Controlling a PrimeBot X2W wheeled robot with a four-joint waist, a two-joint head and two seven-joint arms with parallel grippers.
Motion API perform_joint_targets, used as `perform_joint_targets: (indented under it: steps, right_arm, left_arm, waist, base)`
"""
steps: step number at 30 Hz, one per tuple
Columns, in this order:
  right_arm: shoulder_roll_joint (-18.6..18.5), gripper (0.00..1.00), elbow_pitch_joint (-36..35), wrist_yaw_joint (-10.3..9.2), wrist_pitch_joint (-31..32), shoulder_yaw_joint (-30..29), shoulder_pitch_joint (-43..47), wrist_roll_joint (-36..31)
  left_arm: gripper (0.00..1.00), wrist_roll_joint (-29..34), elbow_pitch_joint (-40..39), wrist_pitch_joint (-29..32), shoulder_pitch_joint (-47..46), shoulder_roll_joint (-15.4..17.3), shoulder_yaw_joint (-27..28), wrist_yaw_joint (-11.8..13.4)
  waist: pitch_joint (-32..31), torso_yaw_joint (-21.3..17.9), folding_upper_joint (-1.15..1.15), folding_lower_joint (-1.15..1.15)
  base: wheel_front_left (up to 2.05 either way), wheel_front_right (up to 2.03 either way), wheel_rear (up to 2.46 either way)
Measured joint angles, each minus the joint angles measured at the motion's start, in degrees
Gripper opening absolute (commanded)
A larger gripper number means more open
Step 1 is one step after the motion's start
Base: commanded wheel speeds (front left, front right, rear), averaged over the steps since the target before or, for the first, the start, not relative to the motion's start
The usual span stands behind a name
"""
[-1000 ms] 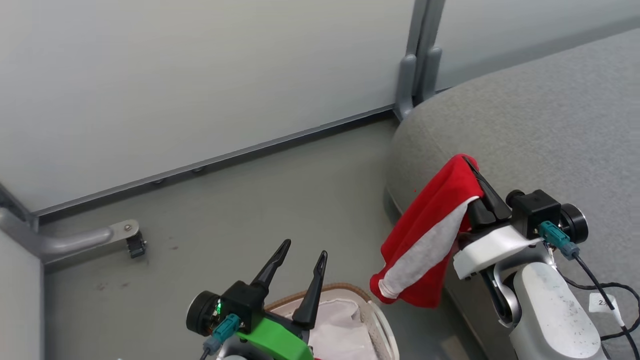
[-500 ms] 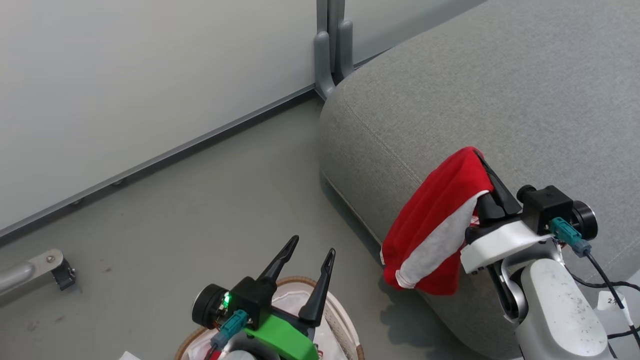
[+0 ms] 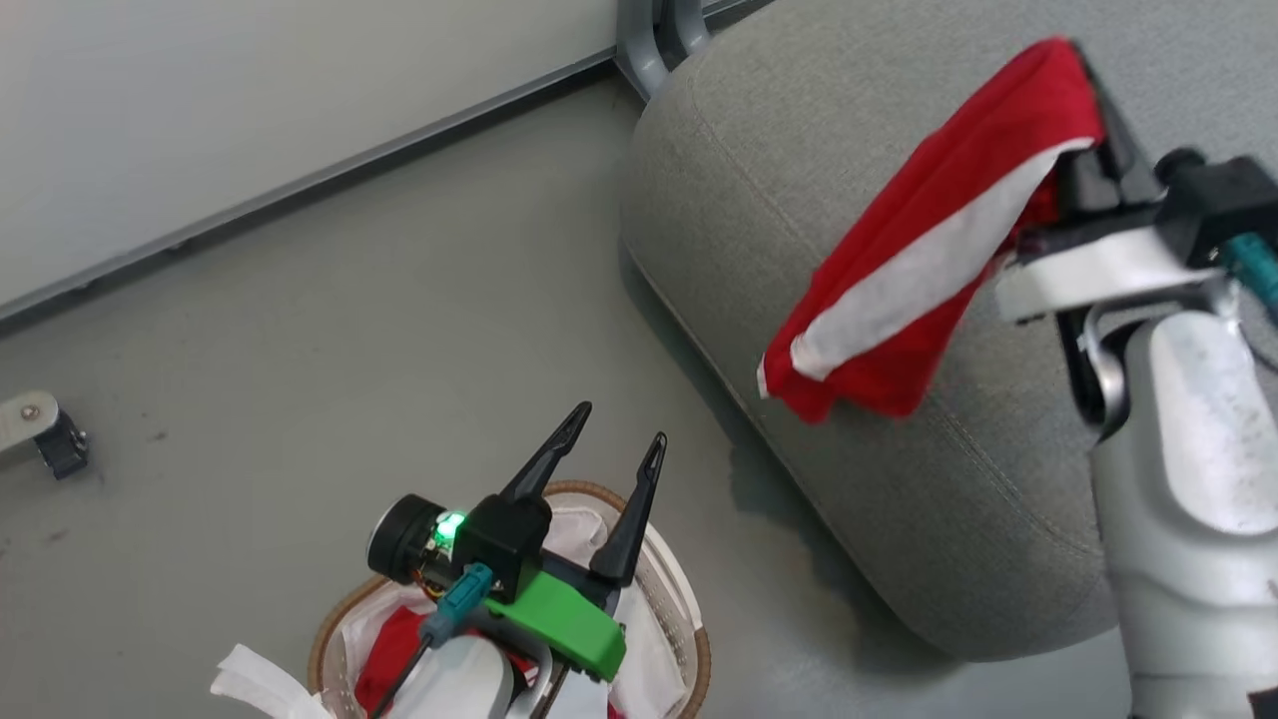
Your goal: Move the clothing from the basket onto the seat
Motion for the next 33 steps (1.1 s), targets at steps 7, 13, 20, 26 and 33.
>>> perform_joint_targets:
  steps: [7,13,20,26,33]
  right_arm:
    - [-4.3,0.00,0.7,0.00,0.0,-9.9,-13.7,-4.6]
    - [-11.9,0.00,2.7,0.00,0.0,-16.6,-24.8,-6.6]
    - [-15.9,0.00,8.9,0.00,0.0,-19.1,-31.7,-11.5]
    - [-16.1,0.00,16.5,0.00,0.0,-22.2,-32.8,-16.8]
    - [-12.9,0.00,22.3,0.00,-0.1,-28.5,-31.7,-20.8]
  left_arm:
    - [1.00,2.0,-0.8,0.0,-3.8,1.5,0.0,0.0]
    - [1.00,2.6,-1.4,0.0,-7.4,2.1,-0.7,0.0]
    - [1.00,3.6,-2.4,0.0,-10.7,1.8,-0.1,-0.1]
    - [1.00,5.0,-2.9,0.0,-12.5,1.8,0.1,-0.1]
    - [1.00,6.1,-3.2,0.0,-13.2,1.8,0.5,-0.1]
  waist:
    - [6.5,2.3,0.00,0.00]
    - [11.9,5.0,0.00,0.01]
    - [17.6,8.8,0.00,0.01]
    - [22.2,11.5,0.00,0.01]
    - [27.2,14.1,0.00,0.01]
  base:
    - [0.00,0.00,0.00]
    - [0.00,0.00,0.00]
    - [0.00,0.00,0.00]
    - [0.00,0.00,0.00]
    - [0.00,0.00,0.00]
